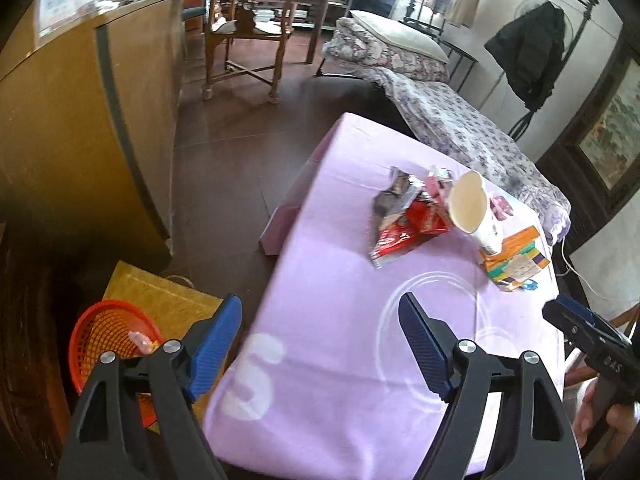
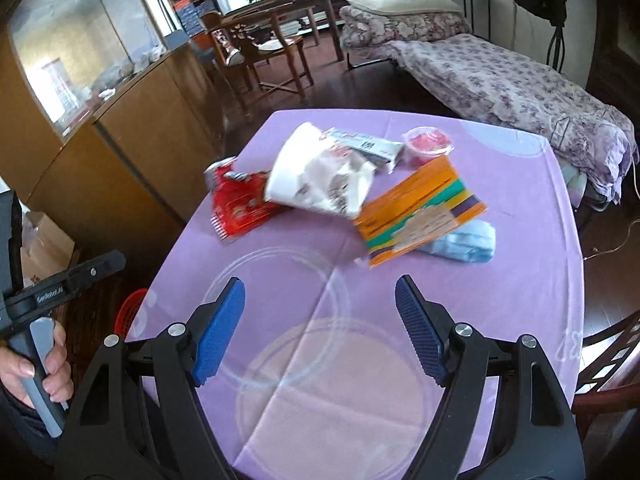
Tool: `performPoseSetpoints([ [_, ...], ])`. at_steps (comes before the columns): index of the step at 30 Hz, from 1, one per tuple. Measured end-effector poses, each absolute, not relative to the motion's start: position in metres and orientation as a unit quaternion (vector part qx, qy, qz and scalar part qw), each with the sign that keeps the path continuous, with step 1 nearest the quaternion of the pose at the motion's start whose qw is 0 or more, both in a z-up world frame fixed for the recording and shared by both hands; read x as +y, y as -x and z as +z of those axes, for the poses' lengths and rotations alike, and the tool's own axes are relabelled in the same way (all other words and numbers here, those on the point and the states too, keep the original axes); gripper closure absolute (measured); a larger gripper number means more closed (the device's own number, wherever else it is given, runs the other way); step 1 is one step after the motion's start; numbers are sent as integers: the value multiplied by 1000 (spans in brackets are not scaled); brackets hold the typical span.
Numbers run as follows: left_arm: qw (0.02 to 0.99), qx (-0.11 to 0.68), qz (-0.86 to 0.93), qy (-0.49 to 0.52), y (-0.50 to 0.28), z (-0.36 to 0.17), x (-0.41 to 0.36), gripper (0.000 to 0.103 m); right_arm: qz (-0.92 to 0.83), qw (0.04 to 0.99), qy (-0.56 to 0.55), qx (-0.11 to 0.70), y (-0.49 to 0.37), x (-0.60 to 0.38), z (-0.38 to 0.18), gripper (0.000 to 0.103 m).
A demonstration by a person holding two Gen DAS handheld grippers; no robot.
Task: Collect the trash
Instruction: 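Move both tools back over the table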
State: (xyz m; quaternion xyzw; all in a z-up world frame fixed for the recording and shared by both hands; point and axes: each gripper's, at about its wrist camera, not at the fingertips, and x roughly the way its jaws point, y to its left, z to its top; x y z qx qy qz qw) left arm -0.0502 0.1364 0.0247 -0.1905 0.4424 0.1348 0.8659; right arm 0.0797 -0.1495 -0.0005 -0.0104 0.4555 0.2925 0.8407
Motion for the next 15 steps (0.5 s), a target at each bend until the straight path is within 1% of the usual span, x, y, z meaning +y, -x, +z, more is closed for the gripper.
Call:
performPoseSetpoints([
  [3,865,447,128,188,34,21,127,22,284,846,-6,452,-93,-158,-4,23],
  [9,858,464,112,189,2,7,110,22,262,849,-35,457,-107,-177,-23,23],
  [13,856,470,105,186,-15,2,99,22,239,856,-21,459,-115,-185,-30,23],
  [15,856,472,104,185,-22,0,94,22,236,858,-15,455,-116,-188,-30,22],
])
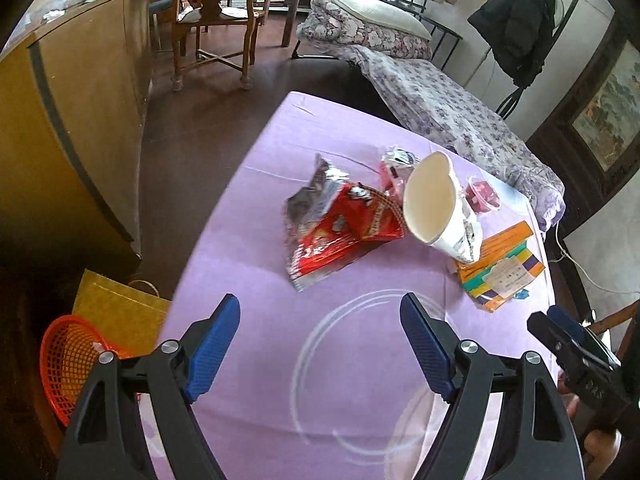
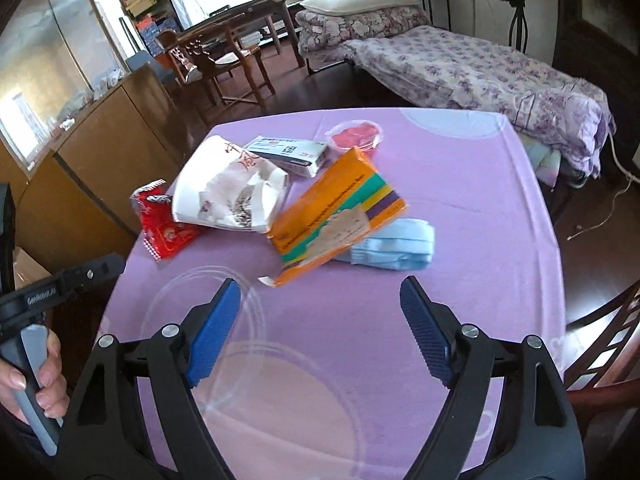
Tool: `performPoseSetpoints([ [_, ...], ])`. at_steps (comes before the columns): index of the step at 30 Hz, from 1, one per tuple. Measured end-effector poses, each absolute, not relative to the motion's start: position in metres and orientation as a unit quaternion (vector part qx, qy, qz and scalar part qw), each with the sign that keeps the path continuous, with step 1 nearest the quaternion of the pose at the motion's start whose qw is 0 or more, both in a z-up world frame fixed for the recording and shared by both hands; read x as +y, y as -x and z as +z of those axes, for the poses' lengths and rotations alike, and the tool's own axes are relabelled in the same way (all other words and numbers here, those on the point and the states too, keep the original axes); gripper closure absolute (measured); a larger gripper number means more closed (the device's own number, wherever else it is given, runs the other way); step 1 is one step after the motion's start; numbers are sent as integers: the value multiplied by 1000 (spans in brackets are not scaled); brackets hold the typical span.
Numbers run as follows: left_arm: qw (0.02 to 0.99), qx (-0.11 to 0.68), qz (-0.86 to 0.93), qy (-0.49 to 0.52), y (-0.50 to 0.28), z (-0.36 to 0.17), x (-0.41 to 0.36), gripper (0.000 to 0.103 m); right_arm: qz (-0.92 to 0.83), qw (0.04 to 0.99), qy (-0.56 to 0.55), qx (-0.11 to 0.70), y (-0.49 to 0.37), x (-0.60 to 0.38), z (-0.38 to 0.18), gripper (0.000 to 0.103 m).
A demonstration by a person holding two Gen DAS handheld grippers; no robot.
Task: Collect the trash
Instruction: 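Move both tools back over the table, then grasp the red-and-silver snack bag with the left gripper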
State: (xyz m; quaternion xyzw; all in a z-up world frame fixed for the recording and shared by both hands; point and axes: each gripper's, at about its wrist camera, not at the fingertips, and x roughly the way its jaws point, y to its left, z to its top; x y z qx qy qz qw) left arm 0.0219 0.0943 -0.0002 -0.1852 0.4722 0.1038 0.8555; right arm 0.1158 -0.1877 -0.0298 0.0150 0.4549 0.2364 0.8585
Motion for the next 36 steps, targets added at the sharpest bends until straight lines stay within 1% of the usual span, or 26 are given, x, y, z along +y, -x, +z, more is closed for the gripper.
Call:
performPoseSetpoints([
  [2,855,474,104,182,-28,-2,91,22,235,860,-20,453,-118,-192,-29,20],
  [11,857,476,117,158,-48,-17,92,22,224,857,-68,459,-126,-212,-30,19],
  [19,861,473,122,144,-68,-23,101,23,225,857,-57,460,-123,-207,-33,19],
  [21,864,466,123,144,-72,-22,104,31,225,857,-55,460,-123,-207,-33,19],
  [23,866,465,116,144,-76,-21,107,45,227,856,-54,461,-123,-207,-33,19],
  [24,866,466,113,143,-79,-22,109,48,229,855,-54,462,-123,-206,-34,19],
  [27,866,468,110,142,-85,-25,110,63,236,853,-51,462,-121,-204,-34,19],
  [29,866,469,104,139,-88,-26,108,86,239,853,-45,461,-120,-201,-33,19],
  [30,869,466,99,134,-89,-26,107,94,240,853,-43,461,-119,-200,-34,19],
  [31,871,464,96,131,-87,-27,105,99,241,853,-40,461,-119,-199,-34,19],
  [36,884,440,89,134,-68,-15,99,102,239,853,-37,462,-118,-198,-34,19],
])
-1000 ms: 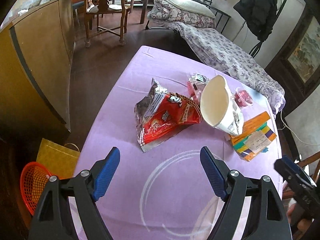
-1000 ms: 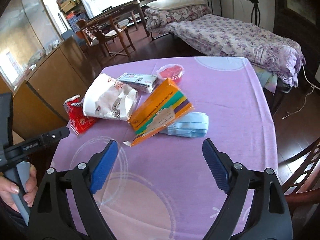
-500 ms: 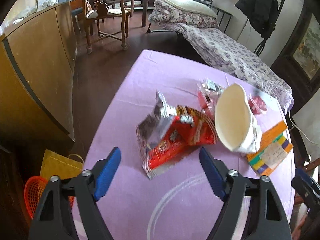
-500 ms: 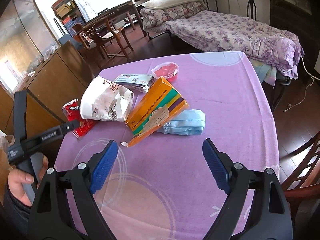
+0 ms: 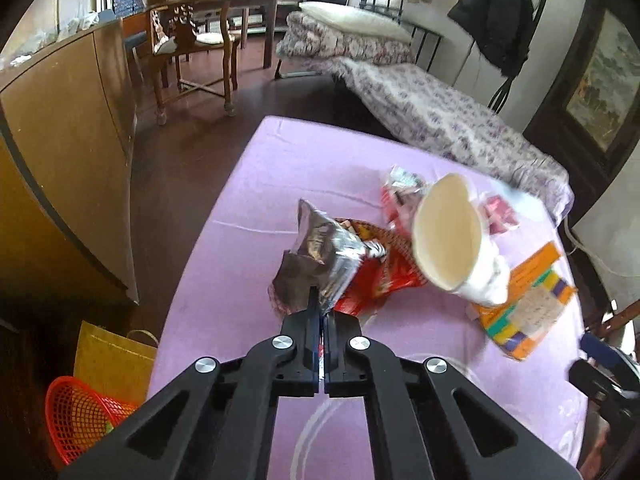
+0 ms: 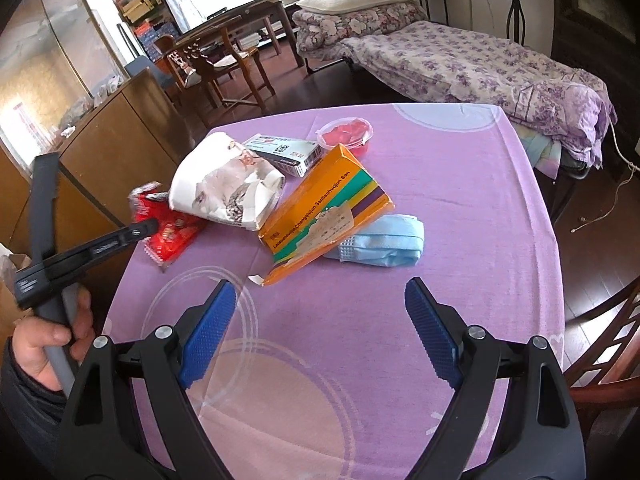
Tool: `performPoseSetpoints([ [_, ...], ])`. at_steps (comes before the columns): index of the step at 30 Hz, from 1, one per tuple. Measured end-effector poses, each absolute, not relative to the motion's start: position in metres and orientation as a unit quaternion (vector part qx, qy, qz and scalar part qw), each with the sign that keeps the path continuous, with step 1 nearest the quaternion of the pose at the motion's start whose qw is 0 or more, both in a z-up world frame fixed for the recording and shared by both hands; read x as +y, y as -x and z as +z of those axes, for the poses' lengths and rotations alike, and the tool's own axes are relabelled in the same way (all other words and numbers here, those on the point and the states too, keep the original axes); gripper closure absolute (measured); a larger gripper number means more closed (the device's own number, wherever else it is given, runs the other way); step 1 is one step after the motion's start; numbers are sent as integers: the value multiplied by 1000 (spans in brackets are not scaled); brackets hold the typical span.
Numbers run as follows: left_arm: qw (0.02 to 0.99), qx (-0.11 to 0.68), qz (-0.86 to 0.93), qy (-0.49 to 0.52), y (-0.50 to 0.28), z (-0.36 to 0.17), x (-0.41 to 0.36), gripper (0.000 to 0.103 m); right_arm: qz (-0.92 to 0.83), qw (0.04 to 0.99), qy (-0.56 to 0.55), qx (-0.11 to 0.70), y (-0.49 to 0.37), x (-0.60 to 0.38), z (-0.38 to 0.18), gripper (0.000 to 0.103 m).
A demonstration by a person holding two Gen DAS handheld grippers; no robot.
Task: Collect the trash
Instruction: 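Grasp the red-and-silver snack bag with the left gripper, then grasp the orange box with the right gripper while the left holds the snack bag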
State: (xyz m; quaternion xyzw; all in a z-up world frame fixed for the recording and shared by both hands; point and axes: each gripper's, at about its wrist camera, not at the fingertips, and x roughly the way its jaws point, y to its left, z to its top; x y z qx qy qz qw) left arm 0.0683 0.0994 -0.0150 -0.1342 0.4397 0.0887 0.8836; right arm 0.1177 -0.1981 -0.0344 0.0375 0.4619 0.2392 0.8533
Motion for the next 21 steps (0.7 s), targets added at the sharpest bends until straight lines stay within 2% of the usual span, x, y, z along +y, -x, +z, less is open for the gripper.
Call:
performPoseSetpoints([
  [5,892,418,66,159,-32,1,94,102,236,853,-39,463,-119,-199,-35,19],
  [10,881,431,68,181,-8,-7,87,102,235,852,-39,467,-119,-198,-38,19],
  [21,885,431,54,168,-2,-12,78,102,210,855,-56,471,-140,-195,-49,20],
])
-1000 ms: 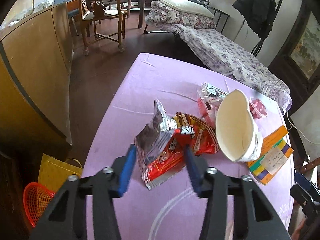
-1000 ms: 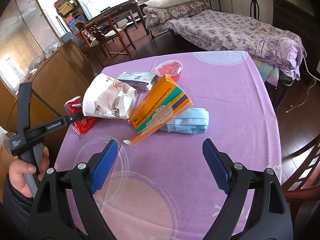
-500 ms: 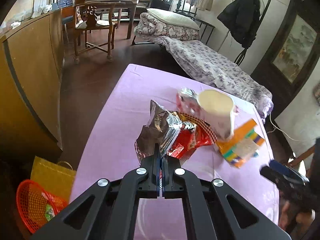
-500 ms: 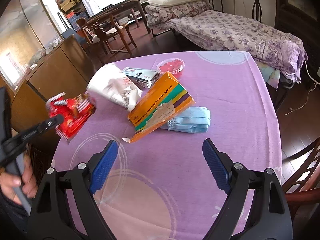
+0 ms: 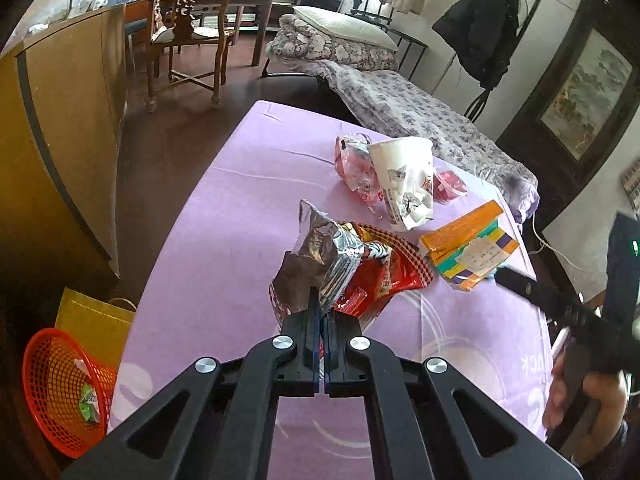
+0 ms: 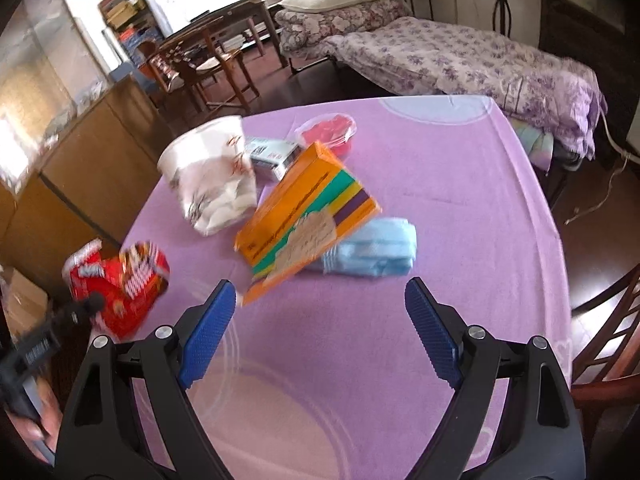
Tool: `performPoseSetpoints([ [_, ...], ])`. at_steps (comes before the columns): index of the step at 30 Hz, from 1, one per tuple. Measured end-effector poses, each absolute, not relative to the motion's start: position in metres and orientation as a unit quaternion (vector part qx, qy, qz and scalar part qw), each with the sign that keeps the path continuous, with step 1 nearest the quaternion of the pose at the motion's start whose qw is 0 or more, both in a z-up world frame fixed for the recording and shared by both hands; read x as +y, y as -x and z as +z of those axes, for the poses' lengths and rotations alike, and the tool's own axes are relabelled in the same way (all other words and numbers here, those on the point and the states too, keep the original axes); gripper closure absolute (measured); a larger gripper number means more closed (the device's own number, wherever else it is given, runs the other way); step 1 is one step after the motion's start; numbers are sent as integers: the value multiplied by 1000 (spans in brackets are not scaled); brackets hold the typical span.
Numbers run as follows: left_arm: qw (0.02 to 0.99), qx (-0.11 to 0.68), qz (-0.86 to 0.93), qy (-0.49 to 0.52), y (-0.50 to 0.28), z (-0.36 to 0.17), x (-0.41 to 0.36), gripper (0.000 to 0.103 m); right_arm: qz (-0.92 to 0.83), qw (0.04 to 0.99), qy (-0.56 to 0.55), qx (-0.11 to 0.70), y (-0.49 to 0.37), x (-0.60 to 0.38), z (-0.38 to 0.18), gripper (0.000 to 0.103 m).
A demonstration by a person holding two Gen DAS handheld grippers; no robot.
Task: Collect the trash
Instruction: 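Grasp the orange box with the right gripper while the left holds the snack bag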
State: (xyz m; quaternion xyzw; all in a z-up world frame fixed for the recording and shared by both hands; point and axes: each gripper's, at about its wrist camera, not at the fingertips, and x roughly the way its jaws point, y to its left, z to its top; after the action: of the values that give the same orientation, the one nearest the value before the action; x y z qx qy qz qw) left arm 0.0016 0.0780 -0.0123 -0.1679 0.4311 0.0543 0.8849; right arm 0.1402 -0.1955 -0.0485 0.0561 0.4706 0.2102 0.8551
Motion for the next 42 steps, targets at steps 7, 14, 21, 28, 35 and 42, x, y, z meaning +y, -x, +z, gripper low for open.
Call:
performPoseSetpoints([
  [7,882,433,44,182,-4,-16,86,102,222,844,-25,487,-151,-168,-55,45],
  [14,882,432,39,185,-5,-16,85,102,217,851,-16,478,-156,-152,-55,77],
  [21,881,432,42,188,-5,-18,86,102,242,847,-37,472,-152,-159,-47,96],
  [28,882,431,46,186,-4,-17,86,102,266,822,-46,501,-135,-177,-37,96],
  [35,882,431,51,185,-3,-16,87,101,247,821,3,514,-125,-160,-51,58],
  [42,881,431,49,188,-4,-16,87,102,237,857,90,448,-117,-135,-44,16],
])
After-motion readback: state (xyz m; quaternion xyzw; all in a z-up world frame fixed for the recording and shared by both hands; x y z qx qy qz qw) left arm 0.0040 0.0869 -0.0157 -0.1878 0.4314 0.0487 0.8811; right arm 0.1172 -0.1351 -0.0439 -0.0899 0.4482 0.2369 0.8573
